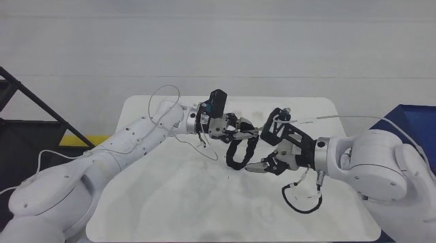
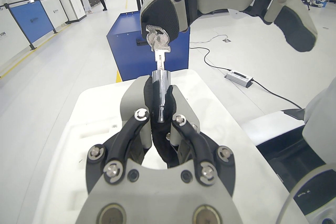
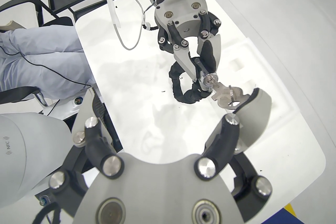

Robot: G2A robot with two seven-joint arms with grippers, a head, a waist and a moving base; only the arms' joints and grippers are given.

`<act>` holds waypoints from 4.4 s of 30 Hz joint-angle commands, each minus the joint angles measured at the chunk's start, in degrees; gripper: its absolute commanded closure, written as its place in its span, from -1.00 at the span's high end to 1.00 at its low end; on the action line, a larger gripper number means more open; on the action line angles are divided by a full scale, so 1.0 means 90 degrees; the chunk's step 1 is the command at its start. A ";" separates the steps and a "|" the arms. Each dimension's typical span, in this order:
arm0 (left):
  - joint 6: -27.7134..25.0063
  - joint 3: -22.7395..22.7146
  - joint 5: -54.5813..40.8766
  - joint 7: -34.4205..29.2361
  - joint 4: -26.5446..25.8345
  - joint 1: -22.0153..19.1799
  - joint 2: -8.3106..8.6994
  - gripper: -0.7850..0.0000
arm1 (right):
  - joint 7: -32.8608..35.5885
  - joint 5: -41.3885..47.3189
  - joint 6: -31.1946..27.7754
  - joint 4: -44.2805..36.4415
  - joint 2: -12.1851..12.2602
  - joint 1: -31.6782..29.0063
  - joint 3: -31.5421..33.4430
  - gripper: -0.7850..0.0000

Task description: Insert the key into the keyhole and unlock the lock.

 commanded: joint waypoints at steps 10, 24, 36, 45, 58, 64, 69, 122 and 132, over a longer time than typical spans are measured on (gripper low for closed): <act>0.0000 -0.0058 0.0126 0.0000 -0.0061 0.0057 0.0139 -1.00 | 0.0127 -0.0689 -0.1239 0.0082 0.0081 0.0149 0.0189 1.00; 0.0000 0.0317 0.0297 -0.0064 -0.0487 -0.0281 0.0468 -1.00 | 0.0075 -0.1175 -0.2031 0.0119 0.0138 0.0128 0.0212 1.00; 0.0000 0.0317 -0.0129 -0.0847 -0.0938 -0.0411 0.0612 -1.00 | -0.0537 -0.2184 -0.3223 0.0046 0.0196 0.0097 0.0173 1.00; 0.0000 0.0317 -0.1066 -0.1909 -0.1164 -0.0388 0.0664 -1.00 | -0.1472 -0.3394 -0.4010 -0.0053 0.0223 0.0105 -0.0094 0.04; 0.0000 0.0317 -0.2033 -0.2962 -0.1558 -0.0415 0.0807 -1.00 | -0.2048 -0.5107 -0.3803 -0.0313 0.0227 -0.0110 -0.0204 -0.23; 0.0000 0.0317 -0.2268 -0.3191 -0.1646 -0.0425 0.0863 -1.00 | -0.2316 -0.5408 -0.3654 -0.0388 0.0239 -0.0275 -0.0120 -0.46; 0.0000 0.0317 -0.2380 -0.3268 -0.1671 -0.0418 0.0899 -1.00 | -0.2490 -0.5344 -0.3707 -0.0356 0.0260 -0.0405 -0.0002 -0.87; 0.0000 0.0317 -0.1215 -0.4367 0.0572 0.0386 0.0126 -1.00 | -0.1796 -0.0708 -0.2629 0.1445 0.0246 -0.0164 0.0090 1.00; 0.0000 0.0317 -0.0552 -0.4287 0.1150 0.0535 -0.0252 1.00 | -0.1851 -0.0604 -0.2661 0.1717 0.0224 -0.0037 -0.0070 1.00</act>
